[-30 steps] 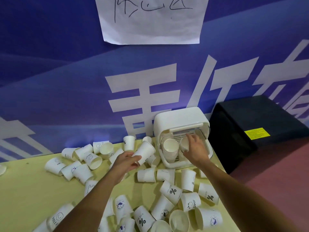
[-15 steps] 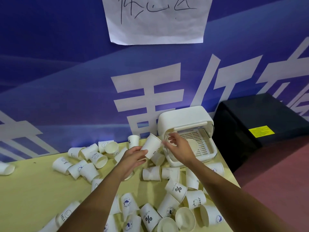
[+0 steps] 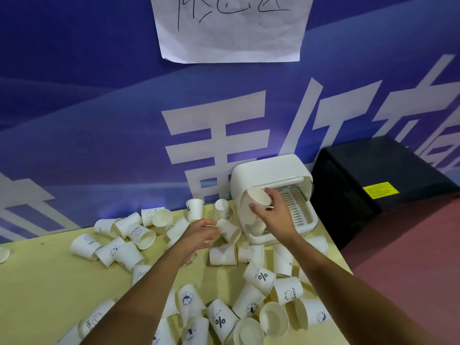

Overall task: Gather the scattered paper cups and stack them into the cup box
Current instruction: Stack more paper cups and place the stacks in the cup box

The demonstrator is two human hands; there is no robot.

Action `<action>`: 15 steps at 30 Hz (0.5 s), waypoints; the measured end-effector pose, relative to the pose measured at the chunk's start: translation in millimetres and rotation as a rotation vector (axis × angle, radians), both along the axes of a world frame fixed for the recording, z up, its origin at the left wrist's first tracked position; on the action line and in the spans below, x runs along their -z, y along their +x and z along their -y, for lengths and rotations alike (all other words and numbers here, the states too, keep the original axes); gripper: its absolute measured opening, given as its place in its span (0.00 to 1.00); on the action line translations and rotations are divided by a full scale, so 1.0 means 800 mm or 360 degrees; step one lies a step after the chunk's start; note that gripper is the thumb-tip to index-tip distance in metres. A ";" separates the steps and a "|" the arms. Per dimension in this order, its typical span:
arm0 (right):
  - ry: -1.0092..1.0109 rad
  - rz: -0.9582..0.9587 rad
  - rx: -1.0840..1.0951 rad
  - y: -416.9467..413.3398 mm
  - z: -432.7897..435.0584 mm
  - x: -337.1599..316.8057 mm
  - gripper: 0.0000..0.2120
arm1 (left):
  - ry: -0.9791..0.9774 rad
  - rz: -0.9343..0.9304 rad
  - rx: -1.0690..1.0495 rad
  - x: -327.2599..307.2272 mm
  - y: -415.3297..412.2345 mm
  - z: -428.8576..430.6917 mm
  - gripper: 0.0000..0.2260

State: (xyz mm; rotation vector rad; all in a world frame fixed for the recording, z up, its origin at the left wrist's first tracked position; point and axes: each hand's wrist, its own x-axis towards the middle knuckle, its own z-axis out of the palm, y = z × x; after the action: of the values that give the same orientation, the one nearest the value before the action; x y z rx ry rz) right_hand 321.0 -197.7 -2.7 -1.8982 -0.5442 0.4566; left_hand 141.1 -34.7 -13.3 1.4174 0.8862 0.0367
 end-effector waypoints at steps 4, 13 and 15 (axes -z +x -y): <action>-0.0018 0.0138 0.0320 0.028 0.035 -0.007 0.24 | 0.0081 -0.0162 -0.0048 0.009 0.008 0.004 0.12; -0.0344 0.0281 0.0243 0.053 0.053 0.027 0.35 | 0.0157 -0.0282 -0.0044 0.019 0.011 0.013 0.07; -0.0399 0.0271 0.0195 0.055 0.050 0.036 0.35 | 0.0170 -0.0290 -0.0050 0.019 0.009 0.012 0.09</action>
State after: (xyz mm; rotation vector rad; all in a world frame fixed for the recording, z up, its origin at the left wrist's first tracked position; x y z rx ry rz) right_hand 365.1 -237.5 -31.2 -2.2114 -0.4960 0.2950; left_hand 147.9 -44.5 -28.2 1.5237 1.0704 -0.0221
